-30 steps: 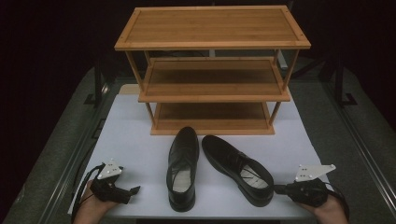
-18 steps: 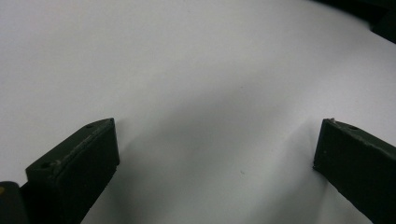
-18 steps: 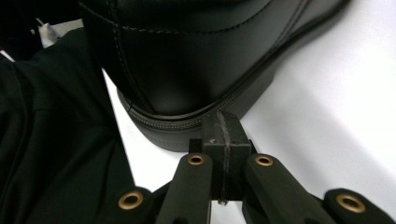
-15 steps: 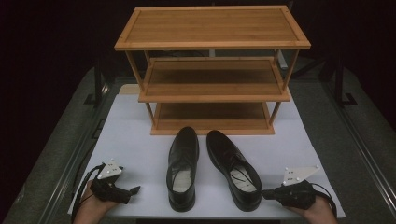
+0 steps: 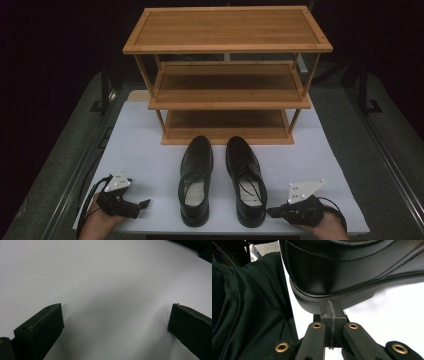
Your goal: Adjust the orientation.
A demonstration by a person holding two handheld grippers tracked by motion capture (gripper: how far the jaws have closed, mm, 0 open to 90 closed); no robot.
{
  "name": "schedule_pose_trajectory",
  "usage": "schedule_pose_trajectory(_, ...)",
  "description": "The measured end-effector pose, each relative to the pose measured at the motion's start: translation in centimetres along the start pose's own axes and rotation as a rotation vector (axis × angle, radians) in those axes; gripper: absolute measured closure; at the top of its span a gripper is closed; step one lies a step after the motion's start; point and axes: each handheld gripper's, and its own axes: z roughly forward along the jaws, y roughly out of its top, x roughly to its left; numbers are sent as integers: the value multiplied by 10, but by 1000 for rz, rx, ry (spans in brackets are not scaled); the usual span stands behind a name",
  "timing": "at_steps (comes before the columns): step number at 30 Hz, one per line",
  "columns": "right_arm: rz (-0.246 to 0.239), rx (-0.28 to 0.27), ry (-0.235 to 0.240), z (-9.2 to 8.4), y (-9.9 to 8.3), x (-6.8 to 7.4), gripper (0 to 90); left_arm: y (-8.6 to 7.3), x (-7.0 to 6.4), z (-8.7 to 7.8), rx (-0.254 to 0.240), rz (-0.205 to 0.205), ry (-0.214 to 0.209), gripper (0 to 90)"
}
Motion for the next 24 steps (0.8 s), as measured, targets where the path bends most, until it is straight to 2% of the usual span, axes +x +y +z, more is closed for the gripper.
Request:
schedule_pose_trajectory(4,22,-19,-64,-4,3,-14,900,0,0,0,1,0,-1,0)
schedule_pose_trajectory(7,29,-20,-102,0,8,-28,900,0,0,0,1,0,-1,0)
schedule_pose_trajectory(13,40,-10,-136,13,23,-52,900,0,0,0,0,0,-1,0)
schedule_pose_trajectory(17,45,11,-129,22,24,-56,899,0,0,0,1,0,-1,0)
schedule_pose_trajectory(24,52,-7,-126,22,24,-57,900,0,0,0,2,0,-2,0)
